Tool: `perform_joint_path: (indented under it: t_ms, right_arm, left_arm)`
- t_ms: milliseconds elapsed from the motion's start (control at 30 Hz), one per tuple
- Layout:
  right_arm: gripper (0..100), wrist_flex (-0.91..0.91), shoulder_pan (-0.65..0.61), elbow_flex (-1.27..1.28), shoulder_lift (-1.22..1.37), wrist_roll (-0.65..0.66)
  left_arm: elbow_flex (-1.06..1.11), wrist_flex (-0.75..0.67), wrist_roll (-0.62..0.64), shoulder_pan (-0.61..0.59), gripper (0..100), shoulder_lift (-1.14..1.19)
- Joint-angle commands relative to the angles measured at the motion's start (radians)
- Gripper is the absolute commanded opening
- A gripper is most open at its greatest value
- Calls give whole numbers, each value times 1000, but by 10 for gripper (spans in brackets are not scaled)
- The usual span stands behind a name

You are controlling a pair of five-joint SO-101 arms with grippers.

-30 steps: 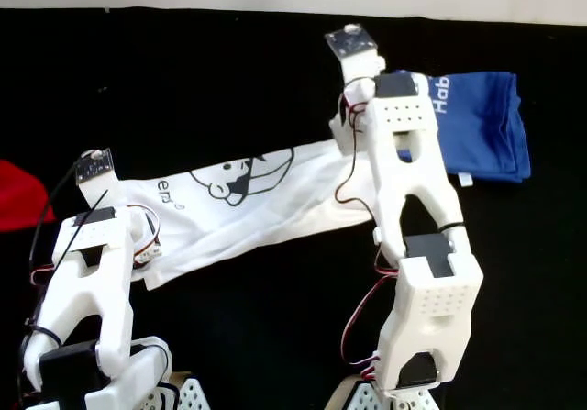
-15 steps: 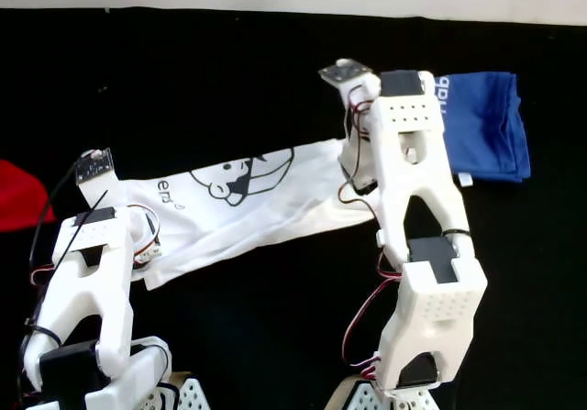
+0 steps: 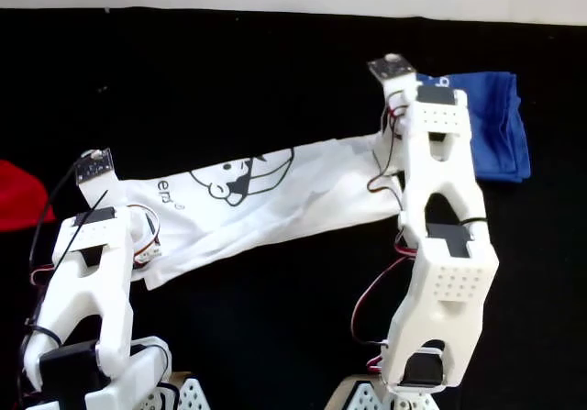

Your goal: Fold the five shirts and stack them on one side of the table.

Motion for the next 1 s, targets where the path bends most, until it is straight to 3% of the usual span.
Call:
perform_joint_path:
  t_ms: [0, 167, 300, 633, 967]
  right_arm:
    - [5, 50, -44, -59, -74, -5]
    - [5, 271, -163, -74, -182, -34]
    - [5, 341, -246, -58, -183, -34]
    - [5, 79, -309, -93, -5, -38]
    - [5, 27, -202, -148, 53, -38]
  left_arm:
    - [2, -18, -6, -13, 8, 1]
    - [2, -18, -6, -13, 8, 1]
    - [2, -18, -6, -13, 8, 1]
    - [2, -18, -6, -13, 8, 1]
    - [2, -18, -6, -13, 8, 1]
